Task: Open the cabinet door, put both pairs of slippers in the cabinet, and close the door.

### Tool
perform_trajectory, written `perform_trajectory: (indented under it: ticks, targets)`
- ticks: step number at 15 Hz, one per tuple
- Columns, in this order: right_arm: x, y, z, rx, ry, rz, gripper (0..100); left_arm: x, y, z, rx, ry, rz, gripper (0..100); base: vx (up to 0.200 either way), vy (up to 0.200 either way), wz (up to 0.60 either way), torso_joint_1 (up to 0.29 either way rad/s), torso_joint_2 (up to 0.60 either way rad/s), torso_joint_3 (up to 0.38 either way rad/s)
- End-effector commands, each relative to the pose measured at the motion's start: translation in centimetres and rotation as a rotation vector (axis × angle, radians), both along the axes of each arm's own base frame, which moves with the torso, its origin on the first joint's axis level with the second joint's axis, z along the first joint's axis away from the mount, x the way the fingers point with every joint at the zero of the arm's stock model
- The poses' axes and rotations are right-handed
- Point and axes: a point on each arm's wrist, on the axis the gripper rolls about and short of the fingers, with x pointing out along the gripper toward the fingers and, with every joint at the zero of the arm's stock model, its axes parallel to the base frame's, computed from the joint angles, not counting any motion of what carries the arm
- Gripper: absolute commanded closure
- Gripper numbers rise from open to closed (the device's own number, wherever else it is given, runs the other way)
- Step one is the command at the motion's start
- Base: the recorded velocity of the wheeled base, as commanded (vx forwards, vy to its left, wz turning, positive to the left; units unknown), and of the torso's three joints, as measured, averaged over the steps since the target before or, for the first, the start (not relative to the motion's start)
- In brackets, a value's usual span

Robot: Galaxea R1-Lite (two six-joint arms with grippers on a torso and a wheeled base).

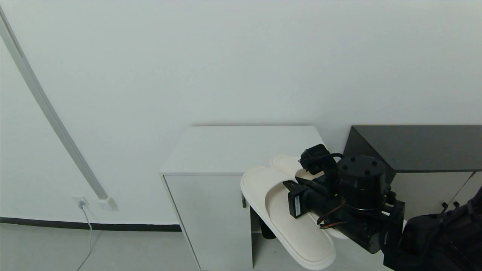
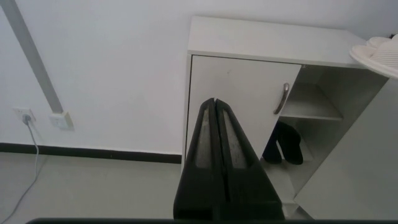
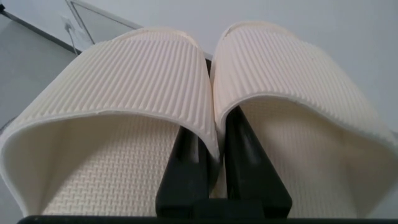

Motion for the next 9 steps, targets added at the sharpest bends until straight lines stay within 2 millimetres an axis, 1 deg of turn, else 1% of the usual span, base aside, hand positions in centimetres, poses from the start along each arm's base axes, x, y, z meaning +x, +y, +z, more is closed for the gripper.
perform_trajectory:
  ticks: [1,3,6,9]
  targets:
    - [0.2,-0.3,0.1,0.001,-0.003,-0.015,100,0.0,0.0,0.0,-0.001,0.0,0.001,100,0.0,0.0,0.0,0.0,0.0,0.0]
    - [0.1,-0.4,-0.1,-0.002,0.002,-0.017,100,0.0,0.0,0.0,-0.001,0.0,0.001,100,0.0,0.0,0.0,0.0,0.0,0.0]
    - [0.0,-1.1,-1.0,-0.062,0.01,-0.022,100,0.0,0.0,0.0,-0.001,0.0,0.001,100,0.0,0.0,0.0,0.0,0.0,0.0]
    - [-0.1,-1.3,-1.2,-0.074,0.012,-0.023,100,0.0,0.0,0.0,-0.001,0.0,0.001,100,0.0,0.0,0.0,0.0,0.0,0.0]
